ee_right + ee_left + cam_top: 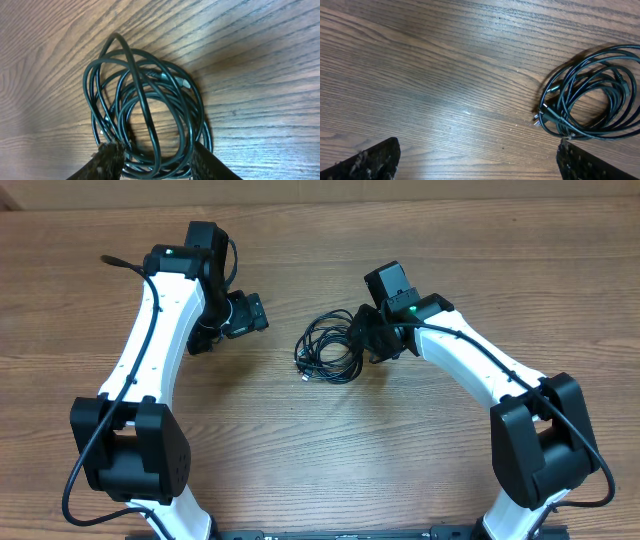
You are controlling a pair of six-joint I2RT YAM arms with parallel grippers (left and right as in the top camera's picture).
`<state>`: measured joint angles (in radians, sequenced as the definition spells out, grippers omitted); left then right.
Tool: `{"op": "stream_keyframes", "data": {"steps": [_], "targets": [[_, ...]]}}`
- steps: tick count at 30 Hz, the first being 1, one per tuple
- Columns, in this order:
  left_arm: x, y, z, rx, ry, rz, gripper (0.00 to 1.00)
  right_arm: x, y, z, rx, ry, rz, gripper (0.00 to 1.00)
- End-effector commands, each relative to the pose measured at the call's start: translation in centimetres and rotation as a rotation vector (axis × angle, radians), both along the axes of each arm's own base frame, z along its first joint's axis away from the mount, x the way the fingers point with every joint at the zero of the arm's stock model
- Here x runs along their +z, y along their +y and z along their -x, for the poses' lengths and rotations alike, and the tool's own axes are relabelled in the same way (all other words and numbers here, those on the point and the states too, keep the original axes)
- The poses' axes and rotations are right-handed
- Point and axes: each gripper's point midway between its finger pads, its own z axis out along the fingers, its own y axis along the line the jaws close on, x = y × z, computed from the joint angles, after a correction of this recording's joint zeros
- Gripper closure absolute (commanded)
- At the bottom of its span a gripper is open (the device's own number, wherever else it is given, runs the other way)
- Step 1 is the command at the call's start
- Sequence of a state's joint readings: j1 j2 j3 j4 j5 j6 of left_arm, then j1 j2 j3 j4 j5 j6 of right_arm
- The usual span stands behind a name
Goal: Untangle cables
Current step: 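Close the right gripper on a strand of the black cable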
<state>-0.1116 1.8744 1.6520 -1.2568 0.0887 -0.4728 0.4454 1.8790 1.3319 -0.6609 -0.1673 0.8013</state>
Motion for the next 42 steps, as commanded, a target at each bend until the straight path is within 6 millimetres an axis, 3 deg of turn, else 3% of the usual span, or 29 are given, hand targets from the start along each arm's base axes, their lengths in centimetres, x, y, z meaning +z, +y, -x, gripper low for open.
{"op": "stream_keyframes", "data": {"steps": [1,6,9,18,23,26,28,32,37,42], "targets": [[0.3,-0.1,-0.4,0.007,-0.013,-0.009,0.0,-1.3,0.2,0.6,0.003,0.01,0.032,0.57],[0.3,-0.1,-0.4,0.007,-0.013,-0.009,0.0,-2.5,1.3,0.5,0.033,0.01,0.021,0.6],[0.3,-0.1,-0.4,0.007,-0.013,-0.009,0.01,-2.3,2.0,0.1,0.048,-0.009,-0.011,0.63],[0.3,-0.1,-0.4,0.007,-0.013,-0.008,0.0,-2.3,2.0,0.1,0.084,-0.021,-0.001,0.65],[0.3,-0.1,-0.4,0.007,-0.013,-0.009,0.0,-3.4,2.1,0.7,0.092,0.001,0.019,0.79],[0.3,-0.1,-0.4,0.007,-0.013,-0.009,0.0,-3.3,2.3,0.6,0.095,-0.002,0.013,0.96],[0.3,-0.1,-0.4,0.007,-0.013,-0.008,0.0,-2.7,2.4,0.3,0.096,-0.006,-0.005,0.96],[0.3,-0.1,-0.4,0.007,-0.013,-0.009,0.0,0.5,3.6,-0.4,0.17,-0.048,-0.099,0.96],[0.3,-0.1,-0.4,0.007,-0.013,-0.009,0.0,7.7,4.1,-1.3,0.223,-0.139,-0.197,0.96],[0.3,-0.1,-0.4,0.007,-0.013,-0.009,0.01,15.7,4.9,-0.6,0.29,-0.255,-0.283,0.96]]}}
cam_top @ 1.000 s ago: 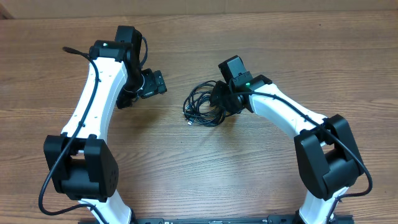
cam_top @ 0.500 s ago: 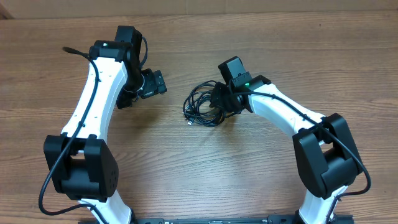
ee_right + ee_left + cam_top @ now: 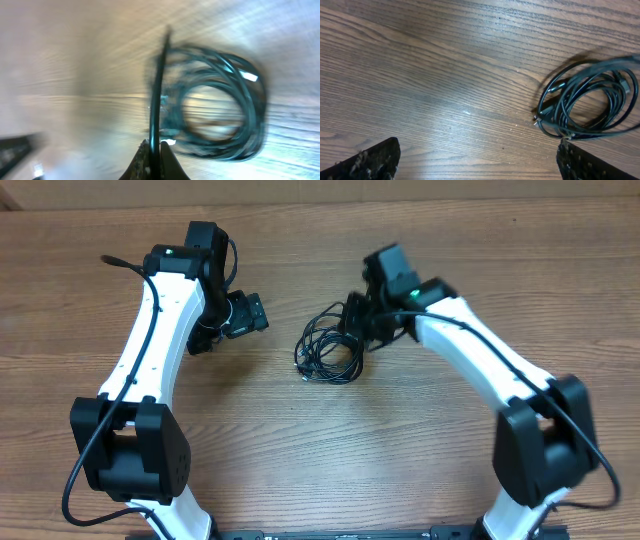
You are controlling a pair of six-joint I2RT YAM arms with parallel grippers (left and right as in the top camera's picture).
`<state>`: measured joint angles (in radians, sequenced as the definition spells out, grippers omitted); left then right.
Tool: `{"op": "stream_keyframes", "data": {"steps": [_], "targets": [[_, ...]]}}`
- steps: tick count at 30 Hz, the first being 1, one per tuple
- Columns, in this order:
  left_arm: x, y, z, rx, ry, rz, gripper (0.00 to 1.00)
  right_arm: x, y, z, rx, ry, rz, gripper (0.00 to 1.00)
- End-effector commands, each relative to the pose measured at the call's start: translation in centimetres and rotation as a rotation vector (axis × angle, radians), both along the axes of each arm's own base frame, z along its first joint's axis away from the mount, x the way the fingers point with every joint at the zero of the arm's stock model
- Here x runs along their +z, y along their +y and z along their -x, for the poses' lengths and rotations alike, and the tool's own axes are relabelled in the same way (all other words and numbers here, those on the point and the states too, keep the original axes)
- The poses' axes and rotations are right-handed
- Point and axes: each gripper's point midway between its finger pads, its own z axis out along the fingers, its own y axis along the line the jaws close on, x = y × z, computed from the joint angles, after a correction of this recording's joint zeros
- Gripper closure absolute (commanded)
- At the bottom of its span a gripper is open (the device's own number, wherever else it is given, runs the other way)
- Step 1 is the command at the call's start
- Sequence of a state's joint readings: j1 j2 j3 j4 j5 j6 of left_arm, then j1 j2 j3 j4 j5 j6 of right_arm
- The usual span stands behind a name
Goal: Untangle cables
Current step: 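Close the right gripper on a strand of the black cable, then lift the cable strand with the right gripper up and to the right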
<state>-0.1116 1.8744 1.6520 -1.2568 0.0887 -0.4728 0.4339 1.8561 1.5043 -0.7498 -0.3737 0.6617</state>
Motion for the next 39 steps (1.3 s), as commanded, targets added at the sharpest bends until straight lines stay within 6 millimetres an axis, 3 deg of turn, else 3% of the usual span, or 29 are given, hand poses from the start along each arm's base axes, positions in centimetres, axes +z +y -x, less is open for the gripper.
{"op": "stream_keyframes", "data": {"steps": [1,13,17,22,24,25,30,35,39], "targets": [[0.3,-0.1,-0.4,0.007,-0.013,-0.009,0.01,10.1,1.3,0.4,0.083,-0.192,-0.139,0.96],[0.3,-0.1,-0.4,0.007,-0.013,-0.009,0.0,27.1,0.2,3.0,0.099,-0.626,-0.328,0.96],[0.3,-0.1,-0.4,0.007,-0.013,-0.009,0.0,31.4,-0.7,3.7,0.082,-0.773,-0.371,0.96],[0.3,-0.1,-0.4,0.007,-0.013,-0.008,0.0,36.6,-3.3,4.4,0.009,-0.92,-0.434,0.96],[0.3,-0.1,-0.4,0.007,-0.013,-0.009,0.0,39.6,-5.0,4.9,-0.049,-0.989,-0.5,0.96],[0.3,-0.1,-0.4,0.007,-0.013,-0.008,0.0,42.4,-6.4,5.5,-0.084,-1.07,-0.547,0.96],[0.3,-0.1,-0.4,0.007,-0.013,-0.008,0.01,48.4,-10.3,8.1,-0.133,-1.322,-0.58,0.96],[0.3,-0.1,-0.4,0.007,-0.013,-0.008,0.01,50.0,-15.3,8.7,-0.312,-1.404,-0.499,0.96],[0.3,-0.1,-0.4,0.007,-0.013,-0.009,0.0,47.9,-17.3,8.3,-0.393,-1.317,-0.423,0.96]]}}
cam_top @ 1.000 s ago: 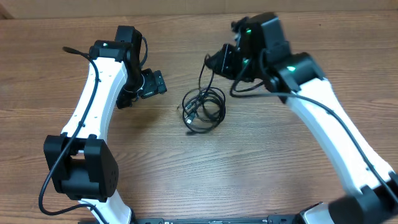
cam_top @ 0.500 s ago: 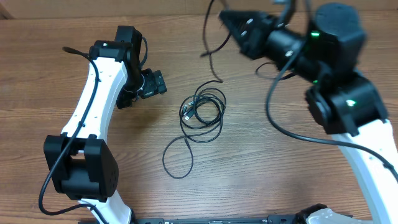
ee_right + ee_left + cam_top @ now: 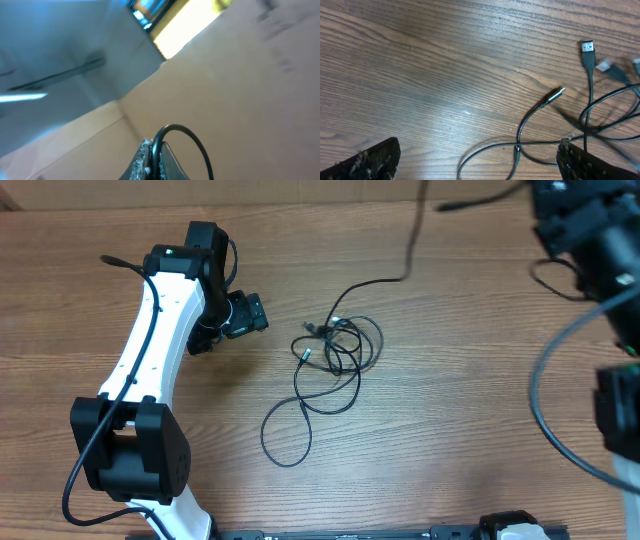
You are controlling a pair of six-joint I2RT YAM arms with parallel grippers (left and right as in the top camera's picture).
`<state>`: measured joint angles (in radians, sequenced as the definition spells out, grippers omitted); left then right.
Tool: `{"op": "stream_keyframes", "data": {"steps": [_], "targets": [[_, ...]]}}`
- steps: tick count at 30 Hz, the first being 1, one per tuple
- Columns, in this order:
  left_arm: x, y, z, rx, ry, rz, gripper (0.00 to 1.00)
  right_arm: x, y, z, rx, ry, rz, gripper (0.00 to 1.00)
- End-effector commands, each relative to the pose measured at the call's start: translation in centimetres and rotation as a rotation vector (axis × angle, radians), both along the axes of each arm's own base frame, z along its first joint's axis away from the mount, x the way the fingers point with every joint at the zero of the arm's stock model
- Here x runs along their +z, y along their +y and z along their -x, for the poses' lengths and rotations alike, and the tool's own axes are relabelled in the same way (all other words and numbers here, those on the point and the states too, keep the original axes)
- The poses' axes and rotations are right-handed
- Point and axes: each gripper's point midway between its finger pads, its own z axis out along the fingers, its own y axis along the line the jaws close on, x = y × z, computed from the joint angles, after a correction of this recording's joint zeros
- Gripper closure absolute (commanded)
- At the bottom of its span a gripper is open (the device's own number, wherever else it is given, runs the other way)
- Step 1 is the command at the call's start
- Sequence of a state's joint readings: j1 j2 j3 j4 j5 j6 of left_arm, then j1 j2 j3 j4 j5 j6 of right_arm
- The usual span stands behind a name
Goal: Untangle cables
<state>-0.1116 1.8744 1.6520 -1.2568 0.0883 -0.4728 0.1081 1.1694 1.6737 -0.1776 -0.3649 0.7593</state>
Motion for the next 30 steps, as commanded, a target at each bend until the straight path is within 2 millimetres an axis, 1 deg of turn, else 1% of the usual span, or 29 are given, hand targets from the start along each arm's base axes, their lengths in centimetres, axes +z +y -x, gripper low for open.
{"op": "stream_keyframes", "data": {"steps": [1,4,7,8,12,13,16,18,19,20,21,23,25,28,30], "targets": [[0.3,-0.1,-0.4,0.007,-0.013,-0.008,0.0,-0.5,-1.7,-0.1,-0.077,0.055,-0.016,0.96],[0.3,-0.1,-0.4,0.007,-0.013,-0.008,0.0,-3.2,-1.6,-1.0,-0.077,0.169,-0.003,0.96],[0.3,-0.1,-0.4,0.007,-0.013,-0.008,0.0,-6.0,-1.1,-1.9,-0.056,0.282,0.015,0.96],[0.3,-0.1,-0.4,0.007,-0.013,-0.008,0.0,-6.9,-0.8,-2.2,-0.039,0.32,0.024,0.96],[0.3,-0.4,-0.5,0.017,-0.017,0.007,0.01,-9.4,1.1,-2.4,0.069,0.413,0.053,0.96],[0.4,-1.2,-0.4,0.038,-0.007,0.055,0.01,-10.4,2.1,-2.2,0.137,0.454,0.066,0.96],[0.8,-3.2,0.2,0.041,0.026,0.176,0.01,-12.5,3.3,-2.2,0.223,0.539,0.077,0.96],[1.1,-4.3,2.2,0.038,0.113,0.247,0.0,-13.6,3.8,-2.4,0.265,0.581,0.08,0.96],[1.1,-4.3,3.2,0.045,0.157,0.247,0.01,-13.8,4.2,-2.5,0.293,0.589,0.081,0.96],[1.4,-4.9,3.5,0.091,0.184,0.282,0.01,-13.9,4.5,-2.5,0.318,0.592,0.077,0.96],[1.7,-5.6,3.5,0.13,0.197,0.332,0.0,-13.8,4.9,-2.6,0.346,0.599,0.061,0.96],[2.4,-7.0,3.4,0.152,0.214,0.42,0.01,-13.2,5.4,-2.6,0.392,0.596,0.031,0.96],[2.8,-7.6,3.5,0.162,0.226,0.462,0.0,-11.9,6.0,-2.3,0.448,0.549,0.023,0.96],[2.9,-7.8,3.5,0.202,0.24,0.472,0.01,-9.8,6.5,-1.7,0.505,0.474,0.004,0.96],[3.3,-8.3,3.7,0.266,0.28,0.507,0.0,-9.2,6.6,-1.6,0.516,0.473,-0.023,0.96]]}}
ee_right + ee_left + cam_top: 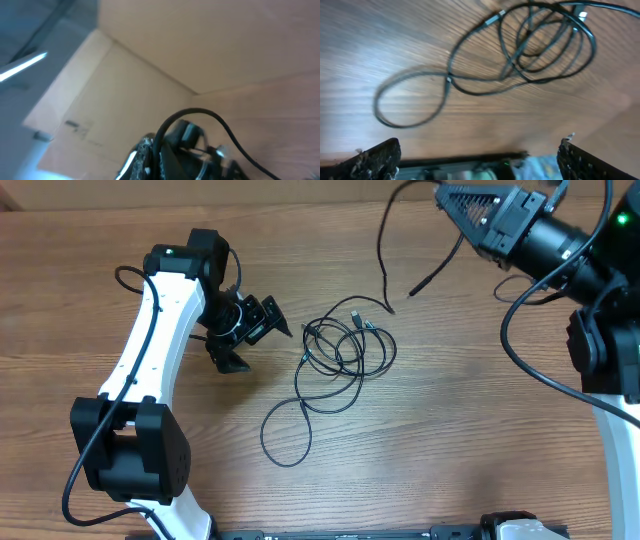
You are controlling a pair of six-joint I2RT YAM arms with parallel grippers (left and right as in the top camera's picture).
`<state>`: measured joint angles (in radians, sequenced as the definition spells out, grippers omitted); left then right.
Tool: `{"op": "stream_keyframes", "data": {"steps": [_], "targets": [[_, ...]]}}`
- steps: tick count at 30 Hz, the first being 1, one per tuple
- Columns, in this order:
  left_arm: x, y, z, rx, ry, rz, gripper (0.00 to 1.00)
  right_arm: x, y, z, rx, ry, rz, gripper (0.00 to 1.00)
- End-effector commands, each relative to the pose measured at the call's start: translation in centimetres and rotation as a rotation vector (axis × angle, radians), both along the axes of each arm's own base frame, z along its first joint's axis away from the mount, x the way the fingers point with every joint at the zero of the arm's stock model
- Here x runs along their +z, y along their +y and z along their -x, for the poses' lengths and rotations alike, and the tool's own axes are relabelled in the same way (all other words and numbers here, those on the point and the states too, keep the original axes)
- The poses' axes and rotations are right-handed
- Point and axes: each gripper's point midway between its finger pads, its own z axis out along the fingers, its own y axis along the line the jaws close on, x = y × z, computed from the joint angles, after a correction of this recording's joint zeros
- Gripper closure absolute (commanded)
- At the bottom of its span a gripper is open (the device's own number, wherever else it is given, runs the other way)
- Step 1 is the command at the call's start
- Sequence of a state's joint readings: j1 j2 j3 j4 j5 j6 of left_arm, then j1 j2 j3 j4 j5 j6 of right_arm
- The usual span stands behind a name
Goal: Untangle cables
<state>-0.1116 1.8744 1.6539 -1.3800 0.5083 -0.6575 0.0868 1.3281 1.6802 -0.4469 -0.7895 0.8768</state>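
Thin black cables (340, 350) lie in a loose tangle mid-table, with one long loop (285, 430) trailing toward the front. A strand (381, 250) rises from the tangle to my right gripper (452, 198), which is raised high over the back right and shut on the black cable (192, 114); a free plug end (415, 287) dangles below it. My left gripper (258, 342) is open just left of the tangle. In the blurred left wrist view the cables (540, 45) lie ahead of the open left gripper (477, 165), with nothing between its fingers (380, 159).
The wooden table (450, 440) carries only the cables. A cardboard wall (300, 190) runs along the table's far edge. The right arm (600, 330) stands at the right side, its own black cabling hanging beside it.
My left gripper has turned and tilted toward the cables, which now fill its view. The raised right gripper has shifted left and still holds the strand. The tangle has drawn into tighter loops.
The cables lay as a tight coil with my right gripper down at it, fingers around some strands. Then the right gripper was shut on a strand at the coil. Then it was high up, and the coil had opened into loose loops. Now the left gripper faces them.
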Motion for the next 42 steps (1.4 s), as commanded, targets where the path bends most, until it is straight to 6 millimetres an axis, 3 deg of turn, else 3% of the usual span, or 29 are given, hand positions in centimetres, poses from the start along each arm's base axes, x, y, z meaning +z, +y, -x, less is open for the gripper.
{"op": "stream_keyframes", "data": {"steps": [1,3,5,9,13,16,24,27,31,32,37,39,42], "targets": [[1.7,-2.6,0.3,0.124,0.103,0.138,0.0,2.2,1.0,2.0,0.086,0.001,-0.075,0.96],[3.0,-4.7,0.0,0.133,0.114,0.253,0.0,2.7,1.3,2.2,0.097,-0.02,-0.079,0.96],[3.9,-6.6,-0.9,0.123,0.081,0.33,0.07,3.2,1.8,2.5,0.114,-0.042,-0.085,0.96],[4.1,-9.2,-2.9,0.098,-0.032,0.34,0.05,5.2,3.6,3.9,0.181,-0.081,-0.142,0.96],[4.8,-11.9,-4.1,0.102,-0.087,0.373,0.0,8.5,5.9,6.7,0.287,-0.19,-0.213,0.96],[5.3,-13.0,-4.5,0.186,-0.039,0.392,0.1,10.1,7.0,8.5,0.346,-0.263,-0.243,0.96],[5.8,-12.9,-5.5,0.262,-0.015,0.42,0.09,10.2,7.5,9.4,0.391,-0.259,-0.244,0.96],[8.1,-13.3,-4.8,0.189,0.024,0.57,0.09,10.2,7.5,9.4,0.389,-0.261,-0.243,0.96],[11.4,-12.8,-4.5,0.021,-0.065,0.775,0.06,10.0,6.8,8.7,0.361,-0.263,-0.236,0.96],[11.5,-11.8,-4.9,0.038,-0.07,0.782,0.11,10.0,6.3,8.2,0.341,-0.266,-0.233,0.96],[10.7,-10.5,-5.9,0.069,-0.11,0.733,0.11,10.0,5.9,7.8,0.323,-0.262,-0.231,0.96],[10.2,-10.8,-5.9,0.078,-0.11,0.707,0.23,10.0,5.9,7.7,0.318,-0.262,-0.235,0.96],[9.8,-11.8,-5.5,0.062,-0.107,0.68,0.23,10.1,5.9,7.6,0.31,-0.263,-0.24,0.96]]}}
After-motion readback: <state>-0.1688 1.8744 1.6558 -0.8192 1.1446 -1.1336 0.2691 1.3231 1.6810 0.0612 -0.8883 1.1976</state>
